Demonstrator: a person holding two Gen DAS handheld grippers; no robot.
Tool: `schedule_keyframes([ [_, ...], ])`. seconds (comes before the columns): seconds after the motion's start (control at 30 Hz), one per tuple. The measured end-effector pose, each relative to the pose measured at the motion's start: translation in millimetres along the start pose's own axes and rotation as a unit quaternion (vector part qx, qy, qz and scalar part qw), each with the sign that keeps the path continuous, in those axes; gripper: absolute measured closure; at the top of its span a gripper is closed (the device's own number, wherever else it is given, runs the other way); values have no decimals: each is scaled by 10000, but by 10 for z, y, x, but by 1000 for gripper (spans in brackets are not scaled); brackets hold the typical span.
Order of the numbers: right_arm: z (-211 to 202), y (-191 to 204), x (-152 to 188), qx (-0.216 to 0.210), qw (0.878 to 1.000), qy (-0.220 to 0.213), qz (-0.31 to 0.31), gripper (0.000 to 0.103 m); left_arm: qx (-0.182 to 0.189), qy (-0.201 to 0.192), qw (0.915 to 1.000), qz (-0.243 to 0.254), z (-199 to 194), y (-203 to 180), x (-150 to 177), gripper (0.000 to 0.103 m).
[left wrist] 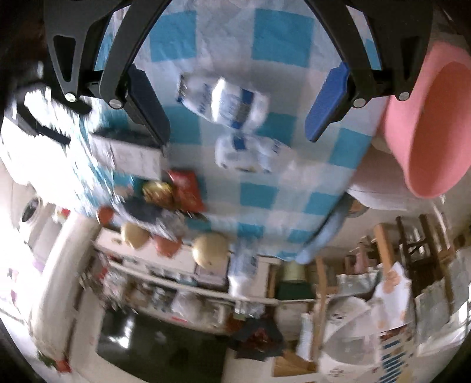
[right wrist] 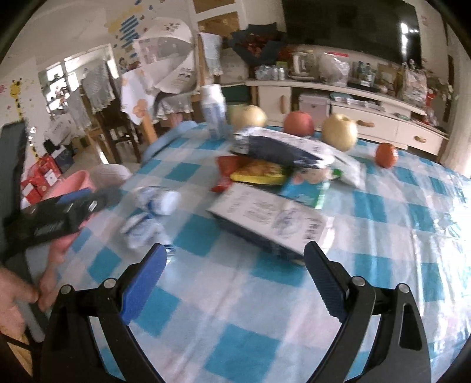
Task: Collect trash
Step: 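Move both open tools back over the table toward the remaining items, then grasp the white MagicDay bottle with the left tool while the right grasps the white milk carton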
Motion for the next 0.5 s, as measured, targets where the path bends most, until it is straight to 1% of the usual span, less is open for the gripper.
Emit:
schedule_keyframes([
  [0.13, 105, -333, 9, 184, 9994, 156, 237, 10, 120, 256, 9988, 389, 111, -207, 143, 10],
  [0.2, 176, -472, 30, 153, 9987, 289, 397, 10, 211, 361, 9978, 509, 158, -276, 181, 10],
  [0.27, 261, -545, 45, 127, 9979, 429, 475, 10, 224, 478, 9968, 596, 205, -314, 225, 10],
  [0.37, 389, -558, 67, -59, 9969, 605, 501, 10, 87, 651, 9949, 771, 304, -335, 295, 10],
  [0.5, 507, -491, 90, -299, 9949, 803, 540, 10, -34, 780, 9931, 881, 395, -318, 341, 10],
])
Point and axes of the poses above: each gripper's, at about its wrist camera, not at the fingertips, and z roughly the way its jaws point, y to its left, x to its underside, the point moved 7 cm from there along z, roughly the way its jaws point, and after that the axes turned 1 degree about z, right-handed, at the moved point
